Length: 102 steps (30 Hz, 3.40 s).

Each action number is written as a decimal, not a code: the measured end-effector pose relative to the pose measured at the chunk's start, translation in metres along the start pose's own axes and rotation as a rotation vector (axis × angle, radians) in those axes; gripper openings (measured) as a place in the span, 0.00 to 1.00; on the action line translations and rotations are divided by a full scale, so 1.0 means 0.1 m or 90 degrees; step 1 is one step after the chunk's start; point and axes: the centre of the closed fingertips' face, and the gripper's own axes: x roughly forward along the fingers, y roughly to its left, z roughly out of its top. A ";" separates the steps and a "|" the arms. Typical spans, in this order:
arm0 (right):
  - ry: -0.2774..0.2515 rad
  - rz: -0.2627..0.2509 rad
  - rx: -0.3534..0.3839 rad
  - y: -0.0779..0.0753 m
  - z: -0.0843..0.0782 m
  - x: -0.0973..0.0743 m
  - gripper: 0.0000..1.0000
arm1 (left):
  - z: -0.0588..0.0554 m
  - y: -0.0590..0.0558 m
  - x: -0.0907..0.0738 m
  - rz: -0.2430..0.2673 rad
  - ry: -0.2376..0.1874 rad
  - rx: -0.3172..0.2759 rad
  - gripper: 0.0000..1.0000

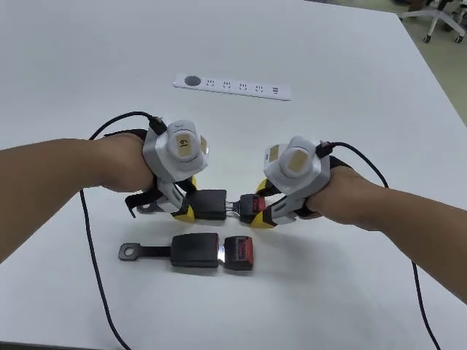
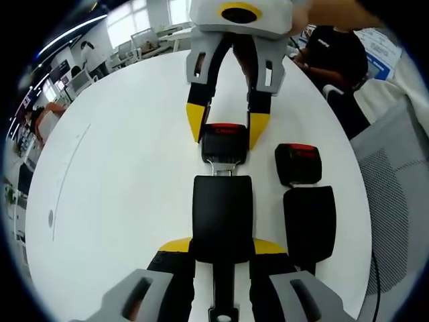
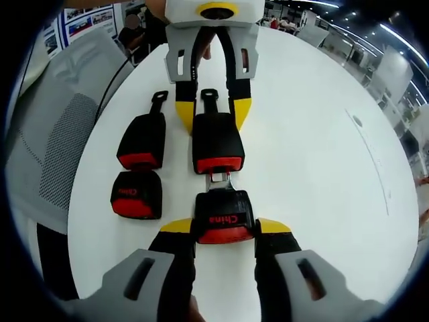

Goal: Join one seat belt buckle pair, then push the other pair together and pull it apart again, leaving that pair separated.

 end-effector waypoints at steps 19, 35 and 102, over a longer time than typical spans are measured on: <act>0.047 -0.028 0.046 -0.04 -0.97 -0.58 0.33 | 0.02 0.00 0.01 0.001 0.008 0.001 0.31; 0.083 -0.052 0.053 -0.10 -1.23 -0.74 0.41 | 0.00 0.03 0.02 0.005 0.023 -0.026 0.33; -0.174 -0.263 0.321 0.96 -0.73 -1.46 1.00 | -0.68 -1.15 -1.12 0.287 -0.215 -0.324 1.00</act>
